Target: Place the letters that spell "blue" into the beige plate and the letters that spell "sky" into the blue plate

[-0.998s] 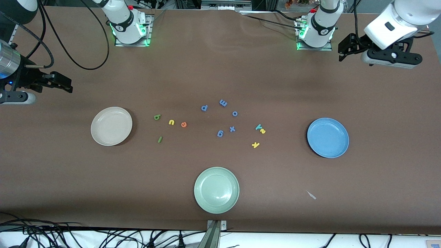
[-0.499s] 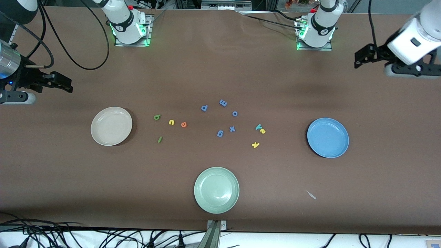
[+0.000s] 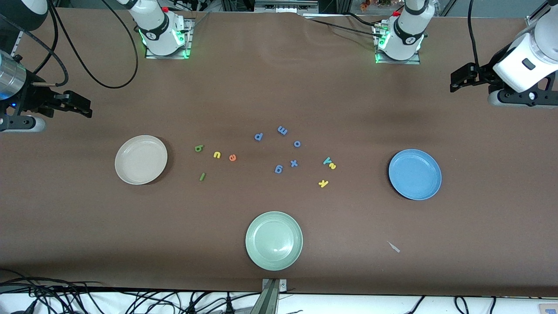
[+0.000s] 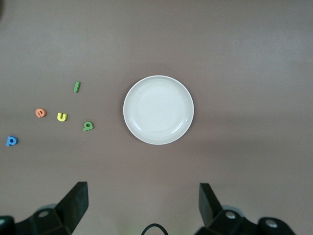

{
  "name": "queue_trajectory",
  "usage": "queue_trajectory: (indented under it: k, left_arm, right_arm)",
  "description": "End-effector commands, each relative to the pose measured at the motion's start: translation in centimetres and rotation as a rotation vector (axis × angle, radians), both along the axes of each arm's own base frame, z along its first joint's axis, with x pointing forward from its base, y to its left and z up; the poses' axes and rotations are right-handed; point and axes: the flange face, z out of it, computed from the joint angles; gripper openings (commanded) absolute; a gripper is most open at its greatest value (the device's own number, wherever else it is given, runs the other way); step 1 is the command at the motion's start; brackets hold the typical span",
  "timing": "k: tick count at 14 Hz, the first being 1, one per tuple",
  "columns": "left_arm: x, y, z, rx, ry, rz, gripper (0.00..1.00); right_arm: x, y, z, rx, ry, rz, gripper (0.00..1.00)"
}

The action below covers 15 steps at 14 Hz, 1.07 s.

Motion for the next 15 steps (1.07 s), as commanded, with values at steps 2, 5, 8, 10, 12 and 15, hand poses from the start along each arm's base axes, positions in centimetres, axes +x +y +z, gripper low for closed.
queue_trajectory:
  k: [2, 5, 8, 10, 12, 15]
  left_arm:
    - [0.3, 0.2, 0.3, 0.016, 0.006, 0.004, 1.00]
    - [0.2, 2.0, 0.5, 0.010, 0.003, 0.038, 1.00]
    - [-0.2, 1.8, 1.0, 0.011, -0.003, 0.036, 1.00]
    - [-0.2, 1.4, 1.0, 0.011, -0.005, 0.029, 1.00]
    - [-0.1, 0.8, 0.9, 0.012, -0.008, 0.016, 1.00]
    - [-0.1, 0.7, 1.0, 0.012, -0.011, 0.016, 1.00]
  right_arm:
    - [0.0, 0.0, 0.4, 0.013, -0.006, -0.009, 1.00]
    - [0.0, 0.0, 0.4, 0.013, -0.004, -0.009, 1.00]
    - [0.0, 0.0, 0.4, 0.013, -0.004, -0.009, 1.00]
    - [0.0, 0.1, 0.4, 0.013, -0.004, -0.008, 1.00]
    - [0.0, 0.0, 0.4, 0.013, -0.004, -0.009, 1.00]
    - [0.0, 0.1, 0.4, 0.013, -0.004, -0.006, 1.00]
